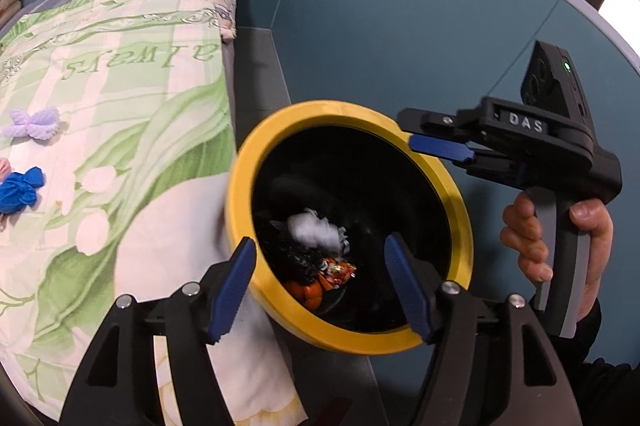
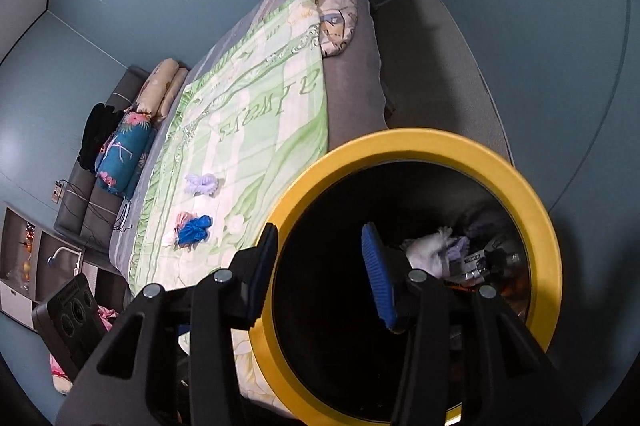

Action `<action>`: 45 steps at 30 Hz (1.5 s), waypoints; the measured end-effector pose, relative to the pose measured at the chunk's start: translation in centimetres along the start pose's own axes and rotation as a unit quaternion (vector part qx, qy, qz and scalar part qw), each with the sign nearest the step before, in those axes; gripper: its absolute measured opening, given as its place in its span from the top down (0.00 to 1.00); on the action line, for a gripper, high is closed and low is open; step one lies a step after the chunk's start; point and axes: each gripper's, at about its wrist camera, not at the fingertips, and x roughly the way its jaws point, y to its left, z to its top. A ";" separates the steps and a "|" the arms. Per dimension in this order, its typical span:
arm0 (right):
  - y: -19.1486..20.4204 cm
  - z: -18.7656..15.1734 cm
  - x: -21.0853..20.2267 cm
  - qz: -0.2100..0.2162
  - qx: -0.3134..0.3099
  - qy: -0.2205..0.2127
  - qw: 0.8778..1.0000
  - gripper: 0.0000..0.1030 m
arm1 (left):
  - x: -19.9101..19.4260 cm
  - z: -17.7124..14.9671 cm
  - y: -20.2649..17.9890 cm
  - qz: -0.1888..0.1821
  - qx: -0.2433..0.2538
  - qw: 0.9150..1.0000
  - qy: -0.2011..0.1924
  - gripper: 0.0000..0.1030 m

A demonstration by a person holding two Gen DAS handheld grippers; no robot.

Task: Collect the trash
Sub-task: 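Open both grippers to drop the peel and tissue bundle into the bin, then move both tools back over the pink, blue and white items on the bed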

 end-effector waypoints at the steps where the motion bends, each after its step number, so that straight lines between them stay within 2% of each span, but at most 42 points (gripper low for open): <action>1: 0.2 0.0 -0.1 0.005 -0.002 -0.002 1.000 0.59 | -0.3 0.1 0.3 0.002 -0.003 1.000 -0.003 0.38; 7: 1.9 0.3 -0.4 0.011 -0.025 -0.008 1.000 0.58 | -2.4 0.7 2.0 0.014 -0.017 0.999 -0.027 0.36; 9: 2.8 0.4 -0.3 0.016 -0.036 -0.008 0.999 0.58 | -3.2 1.0 2.6 0.020 -0.021 0.999 -0.036 0.32; 13: 5.2 0.7 0.0 0.025 -0.062 -0.009 0.998 0.53 | -4.6 1.3 3.9 0.033 -0.030 0.998 -0.053 0.29; 23: 11.0 0.7 2.7 0.057 -0.114 0.001 0.992 0.46 | -7.5 1.1 9.6 0.075 -0.073 0.991 -0.084 0.24; 35: 17.6 0.3 9.0 0.068 -0.174 0.045 0.981 0.46 | -10.7 -1.0 20.9 0.162 -0.163 0.968 -0.104 0.21; 40: 19.7 -0.1 12.7 0.070 -0.208 0.062 0.974 0.46 | -11.2 -1.4 25.6 0.182 -0.197 0.958 -0.105 0.21; 45: 21.9 -0.8 16.8 0.072 -0.256 0.083 0.961 0.46 | -10.9 -1.3 29.5 0.190 -0.223 0.951 -0.101 0.21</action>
